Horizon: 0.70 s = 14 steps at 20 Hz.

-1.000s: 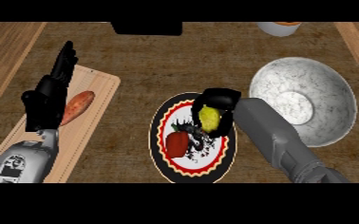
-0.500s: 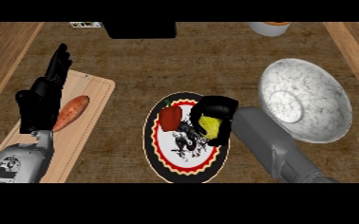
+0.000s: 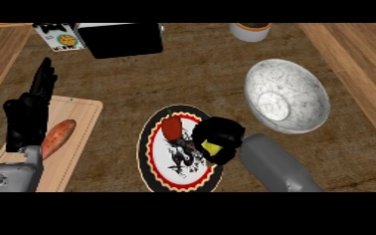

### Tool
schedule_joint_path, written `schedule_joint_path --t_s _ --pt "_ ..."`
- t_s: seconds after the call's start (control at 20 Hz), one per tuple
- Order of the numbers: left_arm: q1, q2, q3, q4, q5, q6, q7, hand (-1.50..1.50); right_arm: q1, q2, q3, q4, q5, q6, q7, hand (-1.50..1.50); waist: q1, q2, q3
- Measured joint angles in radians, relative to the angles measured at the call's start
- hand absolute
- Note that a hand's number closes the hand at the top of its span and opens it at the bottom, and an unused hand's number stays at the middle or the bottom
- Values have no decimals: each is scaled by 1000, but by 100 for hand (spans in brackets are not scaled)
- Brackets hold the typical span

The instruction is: Pick the pear from the plate and place it in the bowl

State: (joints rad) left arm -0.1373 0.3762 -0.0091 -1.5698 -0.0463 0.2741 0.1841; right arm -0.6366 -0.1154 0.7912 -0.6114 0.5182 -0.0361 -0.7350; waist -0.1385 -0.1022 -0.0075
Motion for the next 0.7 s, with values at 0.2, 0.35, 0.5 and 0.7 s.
schedule_joint_path --t_s 0.2,0.35,0.5,0.7 --pt "19 8 18 -3 -1 11 1 0 95 -12 -36 -110 -38 -56 38 150 -35 2 0" --pt "37 12 32 -7 2 15 -2 0 173 -40 -66 -201 -73 -88 64 150 -49 9 1" --pt "47 14 38 -17 5 17 2 0 242 -86 -95 -297 -97 -122 104 150 -62 16 1" --pt "62 19 46 -30 9 14 -5 0 328 -172 -137 -443 -123 -152 172 150 -60 30 -1"
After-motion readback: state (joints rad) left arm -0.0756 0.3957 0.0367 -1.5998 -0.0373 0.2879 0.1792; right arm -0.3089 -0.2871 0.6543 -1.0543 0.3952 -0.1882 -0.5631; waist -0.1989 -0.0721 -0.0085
